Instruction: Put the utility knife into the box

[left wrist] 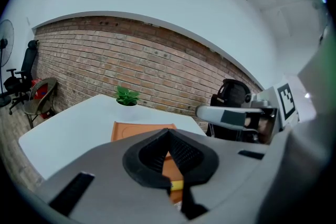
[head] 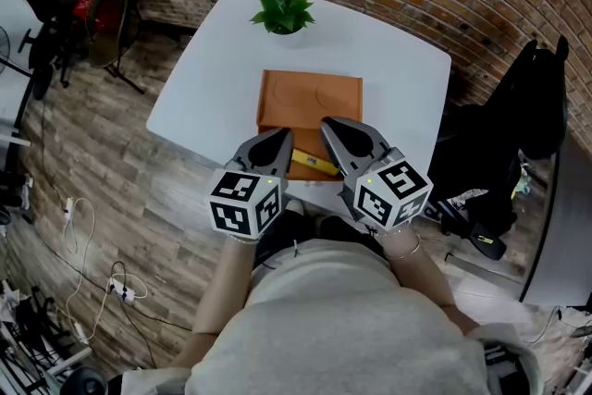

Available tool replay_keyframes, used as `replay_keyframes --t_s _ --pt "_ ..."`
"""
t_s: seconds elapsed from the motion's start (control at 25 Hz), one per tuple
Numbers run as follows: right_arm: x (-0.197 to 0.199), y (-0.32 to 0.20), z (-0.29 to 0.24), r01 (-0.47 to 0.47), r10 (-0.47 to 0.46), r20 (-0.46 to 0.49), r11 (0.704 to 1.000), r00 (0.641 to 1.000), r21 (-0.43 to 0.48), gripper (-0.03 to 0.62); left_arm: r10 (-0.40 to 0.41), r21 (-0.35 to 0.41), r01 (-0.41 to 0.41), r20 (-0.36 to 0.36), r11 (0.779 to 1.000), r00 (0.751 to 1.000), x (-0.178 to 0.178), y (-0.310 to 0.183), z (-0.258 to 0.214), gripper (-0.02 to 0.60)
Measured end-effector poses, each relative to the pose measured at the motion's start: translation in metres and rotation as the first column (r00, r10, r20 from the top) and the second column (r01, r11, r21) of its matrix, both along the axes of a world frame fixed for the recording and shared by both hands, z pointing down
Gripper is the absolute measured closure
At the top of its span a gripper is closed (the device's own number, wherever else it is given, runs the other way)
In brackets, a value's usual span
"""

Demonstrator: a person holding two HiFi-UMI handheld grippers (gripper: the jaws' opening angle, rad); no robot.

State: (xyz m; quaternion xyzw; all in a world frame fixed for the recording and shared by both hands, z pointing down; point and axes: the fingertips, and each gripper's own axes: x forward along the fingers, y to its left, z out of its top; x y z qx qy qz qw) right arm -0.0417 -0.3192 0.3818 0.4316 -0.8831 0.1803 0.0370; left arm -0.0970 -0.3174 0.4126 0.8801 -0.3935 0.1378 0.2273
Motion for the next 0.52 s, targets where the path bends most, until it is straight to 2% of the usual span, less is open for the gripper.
replay_keyframes --t_s 0.52 --pt "0.0000 -0.0006 0.0082 0.002 -0.002 0.018 1.000 1.000 -0.024 0.595 0.009 -0.009 -0.009 0.005 1.000 1.000 -0.0006 0.0006 0.0038 0.575"
